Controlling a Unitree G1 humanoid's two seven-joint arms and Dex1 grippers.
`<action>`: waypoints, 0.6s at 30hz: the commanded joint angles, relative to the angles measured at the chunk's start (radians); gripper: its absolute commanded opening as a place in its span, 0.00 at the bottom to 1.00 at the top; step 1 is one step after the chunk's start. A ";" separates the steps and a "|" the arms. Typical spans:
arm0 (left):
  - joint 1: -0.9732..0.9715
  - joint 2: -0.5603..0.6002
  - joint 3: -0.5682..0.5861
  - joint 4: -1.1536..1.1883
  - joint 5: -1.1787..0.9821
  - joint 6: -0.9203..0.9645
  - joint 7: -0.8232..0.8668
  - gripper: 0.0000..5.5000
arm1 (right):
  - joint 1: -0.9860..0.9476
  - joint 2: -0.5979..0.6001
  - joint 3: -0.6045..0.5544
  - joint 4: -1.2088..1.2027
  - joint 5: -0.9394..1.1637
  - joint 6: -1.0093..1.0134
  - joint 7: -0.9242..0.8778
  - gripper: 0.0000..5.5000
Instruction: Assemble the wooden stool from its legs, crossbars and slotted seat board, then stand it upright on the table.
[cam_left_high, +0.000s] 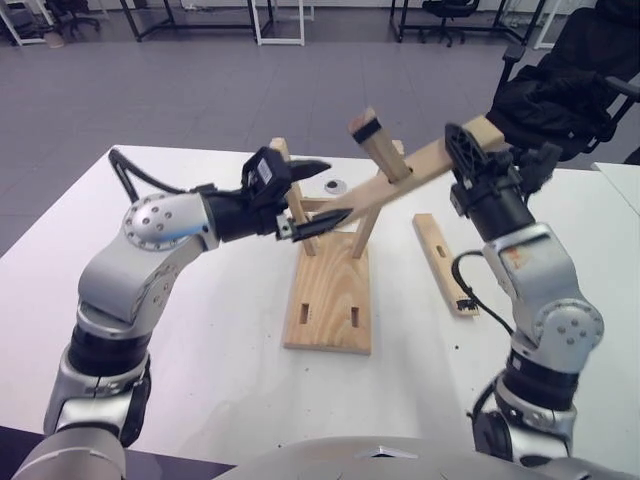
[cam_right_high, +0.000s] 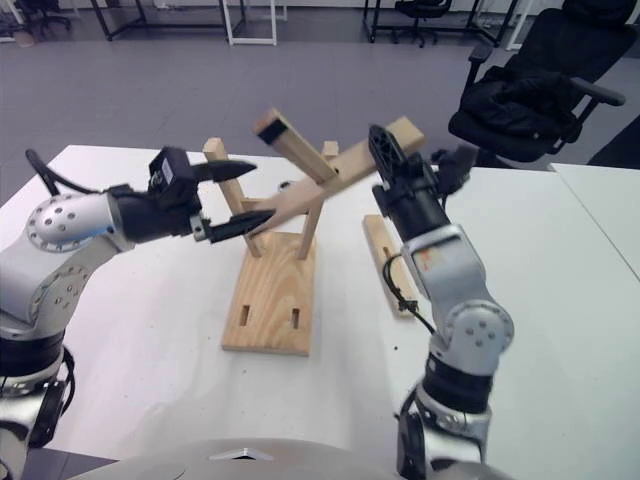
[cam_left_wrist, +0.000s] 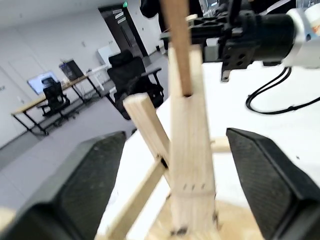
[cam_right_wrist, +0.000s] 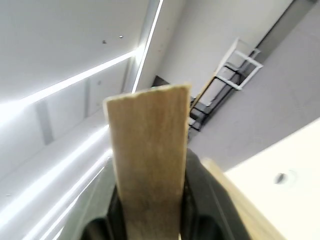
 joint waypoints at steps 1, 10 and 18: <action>0.232 0.078 0.070 -0.055 0.019 0.000 -0.015 0.74 | 0.211 -0.063 -0.014 -0.104 -0.020 0.027 -0.011 0.19; 0.523 0.066 -0.115 0.212 0.375 -0.189 0.120 0.74 | 0.382 -0.114 0.069 -0.165 -0.147 0.023 -0.064 0.19; 0.482 -0.081 -0.185 0.368 0.415 -0.197 0.179 0.74 | 0.409 -0.078 0.118 -0.179 -0.344 -0.046 -0.045 0.19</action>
